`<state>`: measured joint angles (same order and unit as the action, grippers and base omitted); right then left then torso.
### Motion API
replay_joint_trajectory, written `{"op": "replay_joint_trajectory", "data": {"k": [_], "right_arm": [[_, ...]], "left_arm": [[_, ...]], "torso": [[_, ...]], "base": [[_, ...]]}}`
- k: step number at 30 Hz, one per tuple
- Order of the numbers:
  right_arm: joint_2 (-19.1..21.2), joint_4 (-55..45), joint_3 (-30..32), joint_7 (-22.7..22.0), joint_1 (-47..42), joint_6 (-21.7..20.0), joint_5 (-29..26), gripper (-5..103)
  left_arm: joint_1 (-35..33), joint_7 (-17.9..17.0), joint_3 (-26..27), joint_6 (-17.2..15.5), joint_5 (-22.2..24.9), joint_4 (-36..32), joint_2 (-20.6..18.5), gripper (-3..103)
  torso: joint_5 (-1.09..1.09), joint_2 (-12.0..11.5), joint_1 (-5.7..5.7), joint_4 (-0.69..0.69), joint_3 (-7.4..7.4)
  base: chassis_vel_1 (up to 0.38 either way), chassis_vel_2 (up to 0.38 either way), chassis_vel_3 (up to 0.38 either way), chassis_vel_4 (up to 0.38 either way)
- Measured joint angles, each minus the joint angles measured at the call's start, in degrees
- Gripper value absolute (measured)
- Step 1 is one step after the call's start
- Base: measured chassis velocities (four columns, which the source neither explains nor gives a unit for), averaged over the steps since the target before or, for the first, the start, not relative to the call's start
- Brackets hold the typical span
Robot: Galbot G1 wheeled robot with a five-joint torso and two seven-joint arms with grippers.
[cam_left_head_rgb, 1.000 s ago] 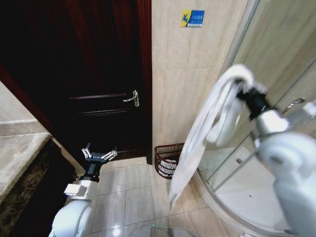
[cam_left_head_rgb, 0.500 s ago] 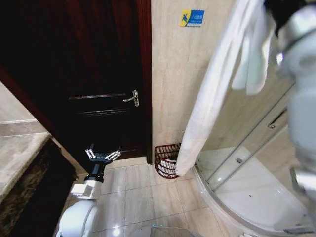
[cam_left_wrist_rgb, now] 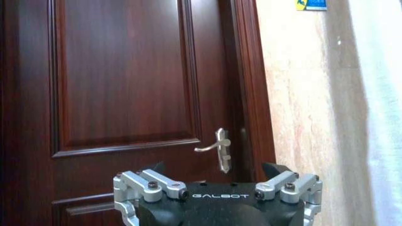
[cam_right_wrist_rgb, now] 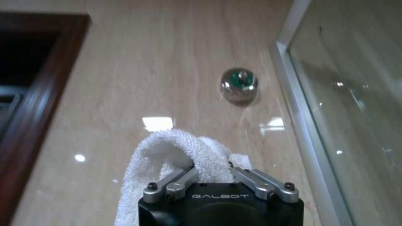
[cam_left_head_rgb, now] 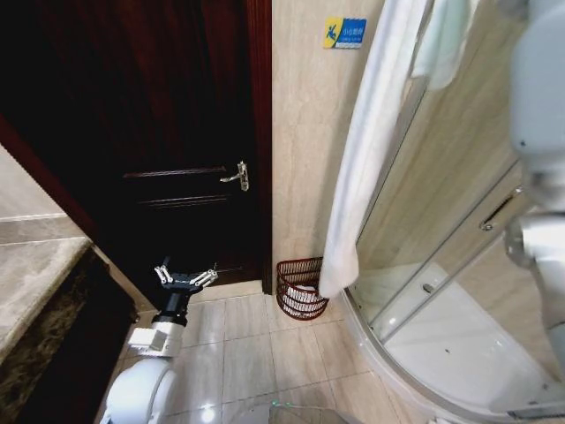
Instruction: Discard the used towel into the hamper.
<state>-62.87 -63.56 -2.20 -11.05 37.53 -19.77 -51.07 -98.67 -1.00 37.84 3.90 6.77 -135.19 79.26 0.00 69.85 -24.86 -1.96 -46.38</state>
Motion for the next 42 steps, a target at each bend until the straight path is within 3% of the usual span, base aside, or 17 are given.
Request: {"op": "replay_joint_trajectory", "data": {"k": [9, 24, 42], "right_arm": [[-0.4, 1.1, -0.4, 2.0, -0.8, 0.0, 1.9, 7], [0.5, -1.9, -2.2, 2.0, -3.7, -0.7, 0.5, 7], [5.5, -13.4, -0.6, -0.8, -18.5, -1.8, -2.3, 7]], "left_arm": [[-0.1, 0.0, 0.4, -0.1, 0.1, -0.1, -0.6, 100], [0.1, 0.0, 0.2, -0.1, 0.3, -0.2, -1.3, 100], [-0.1, 0.1, 0.3, 0.0, 0.5, -0.6, -1.6, 100]], "torso": [[0.00, 0.0, -0.01, 0.00, -0.01], [-0.01, 0.0, 0.00, 0.00, 0.00], [-0.01, 0.0, 0.00, 0.00, 0.00]], "base": [[0.000, 0.000, 0.000, 0.000], [0.000, 0.000, 0.000, 0.000], [0.000, 0.000, 0.000, 0.000]]}}
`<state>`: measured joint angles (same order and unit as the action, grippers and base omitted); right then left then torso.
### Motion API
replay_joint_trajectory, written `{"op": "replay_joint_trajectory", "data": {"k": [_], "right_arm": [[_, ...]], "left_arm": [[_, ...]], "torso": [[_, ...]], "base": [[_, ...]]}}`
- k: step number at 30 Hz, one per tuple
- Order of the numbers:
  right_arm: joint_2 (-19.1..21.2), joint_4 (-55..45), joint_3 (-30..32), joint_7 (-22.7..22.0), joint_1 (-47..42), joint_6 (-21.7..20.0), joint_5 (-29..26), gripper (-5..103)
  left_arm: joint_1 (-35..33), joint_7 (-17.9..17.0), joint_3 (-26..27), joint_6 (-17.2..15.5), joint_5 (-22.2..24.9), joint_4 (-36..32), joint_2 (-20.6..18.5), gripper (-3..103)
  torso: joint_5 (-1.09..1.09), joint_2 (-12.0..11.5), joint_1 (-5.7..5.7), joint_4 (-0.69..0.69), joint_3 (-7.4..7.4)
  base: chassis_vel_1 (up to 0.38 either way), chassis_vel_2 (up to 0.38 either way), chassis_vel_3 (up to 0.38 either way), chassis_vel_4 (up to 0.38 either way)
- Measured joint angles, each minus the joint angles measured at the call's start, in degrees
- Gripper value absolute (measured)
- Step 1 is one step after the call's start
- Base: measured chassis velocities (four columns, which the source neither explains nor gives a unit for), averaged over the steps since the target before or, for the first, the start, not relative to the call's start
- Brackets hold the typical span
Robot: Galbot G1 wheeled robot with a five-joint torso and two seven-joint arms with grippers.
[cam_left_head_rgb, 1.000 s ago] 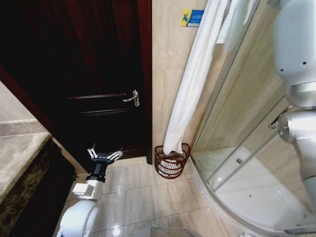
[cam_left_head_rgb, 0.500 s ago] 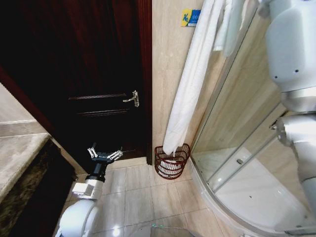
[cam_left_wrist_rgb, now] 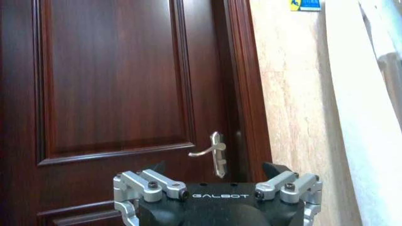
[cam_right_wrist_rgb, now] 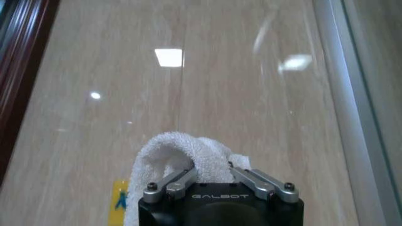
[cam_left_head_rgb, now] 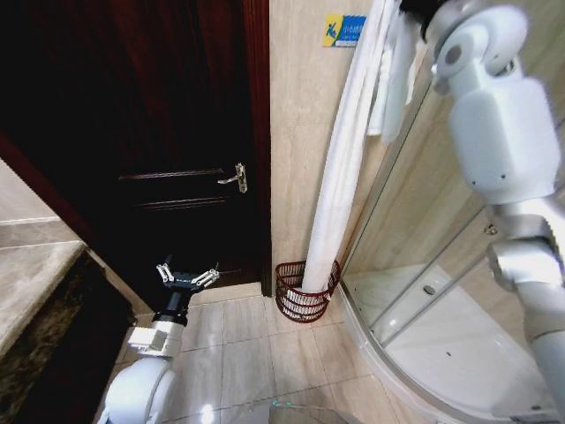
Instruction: Discard the used towel into the hamper.
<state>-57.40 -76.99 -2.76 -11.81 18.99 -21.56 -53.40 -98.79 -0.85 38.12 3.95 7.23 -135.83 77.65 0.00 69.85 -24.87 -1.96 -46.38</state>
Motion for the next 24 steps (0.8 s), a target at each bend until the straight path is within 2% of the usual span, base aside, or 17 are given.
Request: {"op": "replay_joint_trajectory", "data": {"k": [4, 6, 10, 13, 15, 24], "right_arm": [[1.2, -3.3, 1.4, -0.9, -4.5, 0.1, -0.1, 7], [2.3, -6.2, 3.1, -1.1, -10.3, 0.4, 0.8, 7], [3.2, -8.4, 4.4, -1.2, -15.0, 0.6, 1.6, 7], [4.2, -12.4, 6.2, -2.2, -21.8, 0.9, 1.8, 7], [4.3, -13.2, 6.5, -2.5, -23.1, 1.0, 1.8, 7], [3.4, -17.7, 8.7, -4.2, -30.8, 2.6, 2.3, 7]], "left_arm": [[0.0, 0.0, -0.1, 0.0, -0.1, -0.2, 0.3, 100], [0.0, 0.0, -0.4, -0.3, -0.1, -0.6, 0.7, 100], [-0.2, 0.0, -0.6, -0.3, -0.1, -0.6, 0.8, 100], [-0.3, -0.1, -0.6, -0.8, -0.1, -0.6, 0.7, 100], [-0.3, -0.1, -0.6, -1.1, -0.1, -0.7, 0.7, 100], [0.0, -0.2, -1.7, -1.4, -0.6, -0.6, 0.9, 100]], "torso": [[-0.01, 0.0, 0.00, -0.01, 0.00], [0.02, 0.0, 0.00, 0.00, 0.00], [0.02, 0.0, 0.00, 0.00, 0.00], [0.02, 0.0, 0.00, 0.01, 0.00], [0.02, 0.0, 0.02, 0.01, 0.01], [-0.01, -2.5, 1.15, 0.00, 1.32]], "base": [[0.000, 0.000, 0.000, 0.000], [0.000, 0.000, 0.000, 0.000], [0.000, 0.000, 0.000, 0.000], [0.000, 0.000, 0.000, 0.000], [0.000, 0.000, 0.000, 0.000], [0.000, 0.000, 0.000, 0.000]]}}
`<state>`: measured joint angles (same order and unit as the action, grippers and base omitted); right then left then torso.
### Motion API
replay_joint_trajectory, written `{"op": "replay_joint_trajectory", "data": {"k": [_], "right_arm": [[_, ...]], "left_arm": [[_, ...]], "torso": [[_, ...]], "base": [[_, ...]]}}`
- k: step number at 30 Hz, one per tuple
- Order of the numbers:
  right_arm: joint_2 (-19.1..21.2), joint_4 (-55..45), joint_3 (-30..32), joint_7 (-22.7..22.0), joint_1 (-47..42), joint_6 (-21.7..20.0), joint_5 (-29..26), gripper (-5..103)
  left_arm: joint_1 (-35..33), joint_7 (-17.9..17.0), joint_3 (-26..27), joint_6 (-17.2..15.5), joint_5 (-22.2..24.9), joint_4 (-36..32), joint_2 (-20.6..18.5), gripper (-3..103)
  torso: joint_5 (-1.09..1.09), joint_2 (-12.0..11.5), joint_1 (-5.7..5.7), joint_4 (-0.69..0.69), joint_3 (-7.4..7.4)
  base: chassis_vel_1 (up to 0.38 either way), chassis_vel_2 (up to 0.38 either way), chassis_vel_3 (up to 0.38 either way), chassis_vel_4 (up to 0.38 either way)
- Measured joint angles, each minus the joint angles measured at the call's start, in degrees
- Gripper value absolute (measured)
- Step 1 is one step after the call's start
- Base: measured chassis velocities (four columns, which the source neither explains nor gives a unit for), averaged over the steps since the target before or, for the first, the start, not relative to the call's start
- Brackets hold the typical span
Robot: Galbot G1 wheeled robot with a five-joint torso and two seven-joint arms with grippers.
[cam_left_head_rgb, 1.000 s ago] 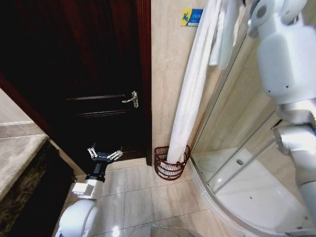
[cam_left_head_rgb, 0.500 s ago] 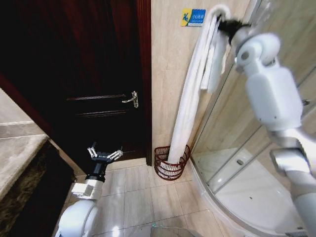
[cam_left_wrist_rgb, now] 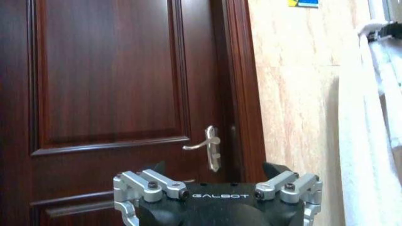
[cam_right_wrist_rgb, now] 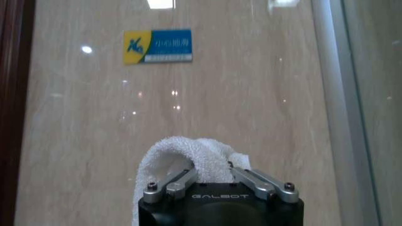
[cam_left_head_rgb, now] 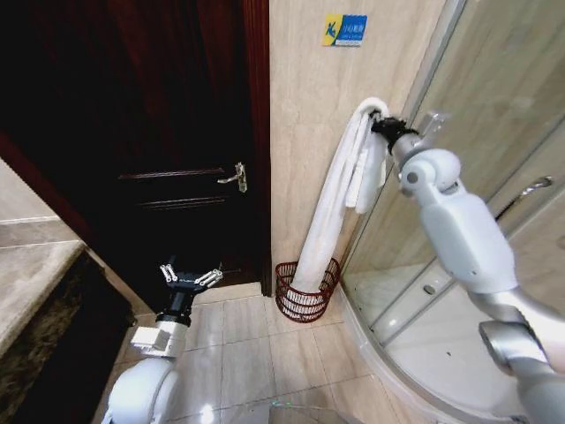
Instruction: Discard the used towel into the hamper.
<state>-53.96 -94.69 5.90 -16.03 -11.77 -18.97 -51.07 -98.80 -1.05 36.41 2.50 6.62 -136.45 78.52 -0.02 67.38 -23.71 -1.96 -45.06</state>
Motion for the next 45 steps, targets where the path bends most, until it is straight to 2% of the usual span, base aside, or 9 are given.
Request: {"op": "replay_joint_trajectory", "data": {"k": [5, 12, 23, 35, 45], "right_arm": [[-2.0, -1.1, 1.4, -0.4, -4.3, 1.6, 1.4, 7], [-2.6, -3.9, 4.0, -0.9, -11.7, 2.1, 2.2, 7], [-3.3, -8.9, 11.4, 5.0, -26.0, 4.7, 8.6, 7], [-3.9, -13.0, 12.6, 5.3, -30.6, 5.4, 10.1, 7], [-4.3, -19.4, 14.9, 5.2, -40.2, 5.8, 13.0, 7]], "left_arm": [[-0.1, 0.0, 0.0, 0.1, 0.0, 0.1, 0.0, 100], [-0.1, -0.1, -0.3, 0.1, -0.1, 0.4, -0.3, 100], [-0.4, -0.2, -1.4, 0.6, -0.7, 0.9, -0.6, 100], [-0.6, -0.2, -1.5, 0.9, -1.0, 0.8, -0.8, 100], [-0.3, -0.2, -2.3, 1.0, -1.2, 0.9, -0.9, 100]], "torso": [[0.00, -1.8, 0.80, -0.01, 0.97], [0.01, -3.7, 1.69, -0.01, 2.04], [0.01, -7.5, 3.38, 0.01, 4.07], [0.01, -10.6, 4.77, 0.00, 5.81], [0.01, -13.6, 6.12, 0.00, 7.42]], "base": [[0.000, 0.000, 0.000, 0.000], [0.000, 0.000, 0.000, 0.000], [0.000, 0.000, 0.000, 0.000], [0.000, 0.000, 0.000, 0.000], [-0.060, 0.066, 0.060, -0.075]]}}
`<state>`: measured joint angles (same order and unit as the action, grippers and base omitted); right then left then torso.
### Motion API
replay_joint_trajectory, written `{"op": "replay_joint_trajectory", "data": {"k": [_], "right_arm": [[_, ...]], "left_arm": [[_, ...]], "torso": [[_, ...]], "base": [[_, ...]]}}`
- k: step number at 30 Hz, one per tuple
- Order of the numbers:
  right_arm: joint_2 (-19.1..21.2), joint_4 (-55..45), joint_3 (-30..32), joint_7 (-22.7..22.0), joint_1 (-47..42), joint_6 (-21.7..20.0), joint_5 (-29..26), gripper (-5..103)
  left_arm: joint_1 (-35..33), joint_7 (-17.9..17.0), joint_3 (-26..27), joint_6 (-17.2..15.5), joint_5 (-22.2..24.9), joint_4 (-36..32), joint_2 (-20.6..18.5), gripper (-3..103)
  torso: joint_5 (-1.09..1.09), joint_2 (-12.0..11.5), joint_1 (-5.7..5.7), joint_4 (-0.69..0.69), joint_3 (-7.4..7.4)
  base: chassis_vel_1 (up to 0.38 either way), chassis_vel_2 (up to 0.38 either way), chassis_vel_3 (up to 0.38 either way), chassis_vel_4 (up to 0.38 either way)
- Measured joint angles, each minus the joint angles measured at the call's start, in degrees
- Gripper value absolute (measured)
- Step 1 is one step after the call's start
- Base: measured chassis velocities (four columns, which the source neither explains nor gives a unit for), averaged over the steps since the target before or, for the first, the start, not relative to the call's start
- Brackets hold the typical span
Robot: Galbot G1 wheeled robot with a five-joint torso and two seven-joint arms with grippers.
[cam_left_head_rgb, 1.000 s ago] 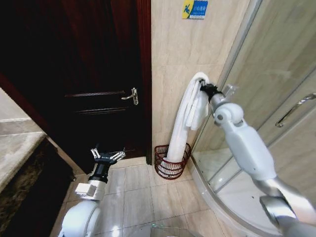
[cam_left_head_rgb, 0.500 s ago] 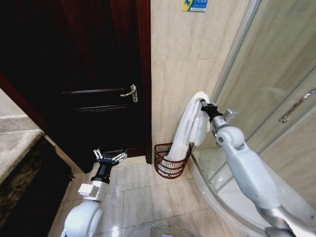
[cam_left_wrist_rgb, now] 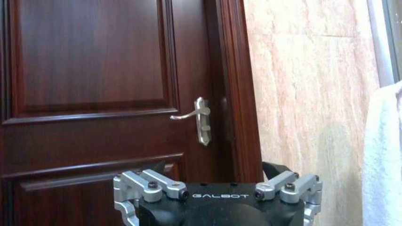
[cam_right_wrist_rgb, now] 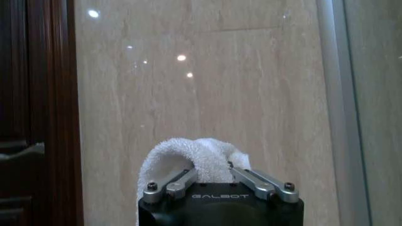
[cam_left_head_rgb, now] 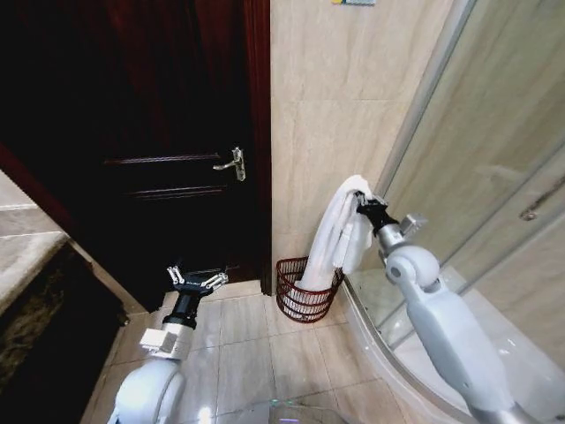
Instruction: Discard the used towel into the hamper.
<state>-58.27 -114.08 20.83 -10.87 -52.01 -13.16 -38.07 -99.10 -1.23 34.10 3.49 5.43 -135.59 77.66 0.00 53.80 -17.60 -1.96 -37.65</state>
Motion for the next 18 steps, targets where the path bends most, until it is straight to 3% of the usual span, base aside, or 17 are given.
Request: {"op": "replay_joint_trajectory", "data": {"k": [18], "right_arm": [[-0.4, -5.4, 2.6, -0.7, -7.1, 0.5, 2.0, 7]], "left_arm": [[-0.4, 0.0, 0.6, 0.5, 0.0, -0.6, 0.1, 100]], "torso": [[0.00, -4.7, 2.07, 0.00, 2.70]], "base": [[-0.008, 0.012, 0.010, -0.011]]}}
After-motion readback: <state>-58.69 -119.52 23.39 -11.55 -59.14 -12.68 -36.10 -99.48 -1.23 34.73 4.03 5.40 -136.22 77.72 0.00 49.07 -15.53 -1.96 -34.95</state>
